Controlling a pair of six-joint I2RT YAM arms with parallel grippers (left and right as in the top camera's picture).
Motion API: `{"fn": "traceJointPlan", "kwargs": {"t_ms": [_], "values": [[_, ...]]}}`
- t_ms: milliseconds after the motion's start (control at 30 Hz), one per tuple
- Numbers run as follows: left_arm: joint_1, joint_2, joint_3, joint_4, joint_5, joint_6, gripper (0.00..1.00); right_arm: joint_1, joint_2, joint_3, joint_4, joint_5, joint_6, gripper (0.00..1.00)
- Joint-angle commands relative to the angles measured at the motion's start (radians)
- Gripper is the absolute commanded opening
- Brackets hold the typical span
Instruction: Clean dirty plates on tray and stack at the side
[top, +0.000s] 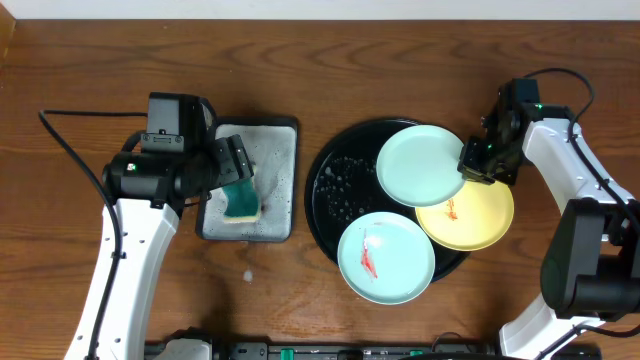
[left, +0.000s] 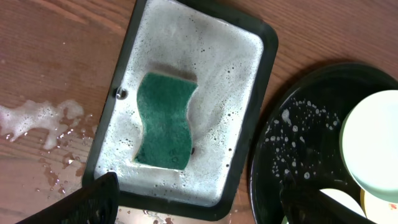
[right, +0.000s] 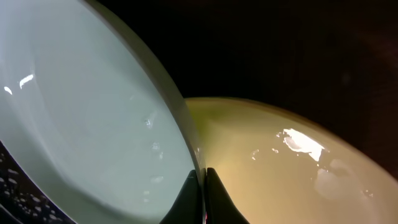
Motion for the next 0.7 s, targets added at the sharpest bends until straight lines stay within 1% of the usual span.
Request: {"fn": "traceJointPlan", "kwargs": {"t_ms": [0, 100, 167, 267, 367, 433, 500, 533, 567, 667], "values": [[0.003, 0.000, 0.011, -0.006, 0.002, 0.011, 0.83, 0.007, -0.043, 0.000, 0.020, 0.011, -0.043, 0.01], [0.003, 0.000, 0.011, -0.006, 0.002, 0.011, 0.83, 0.007, -0.127, 0.000, 0.060, -0.010, -0.126, 0.01], [0.003, 0.000, 0.011, -0.006, 0.002, 0.011, 0.83, 0.006, -0.206, 0.000, 0.089, 0.020, -0.160, 0.01], [0.003, 0.000, 0.011, -0.006, 0.002, 0.011, 0.83, 0.021, -0.349, 0.000, 0.116, 0.226, -0.181, 0.01], [0.003, 0.000, 0.011, -0.006, 0.002, 0.011, 0.83, 0.056, -0.433, 0.000, 0.142, 0.324, -0.232, 0.01], [0.003, 0.000, 0.011, -0.006, 0.002, 0.011, 0.83, 0.108, -0.466, 0.000, 0.155, 0.364, -0.266, 0.01], [0.003, 0.000, 0.011, -0.006, 0.002, 0.011, 0.83, 0.177, -0.477, 0.000, 0.162, 0.467, -0.278, 0.01], [0.003, 0.000, 0.011, -0.006, 0.002, 0.011, 0.83, 0.230, -0.476, 0.000, 0.165, 0.565, -0.282, 0.01], [0.003, 0.000, 0.011, -0.006, 0.002, 0.011, 0.83, 0.307, -0.466, -0.001, 0.176, 0.712, -0.286, 0.01], [0.003, 0.000, 0.011, -0.006, 0.002, 0.011, 0.83, 0.443, -0.445, -0.001, 0.214, 0.909, -0.342, 0.01]]}}
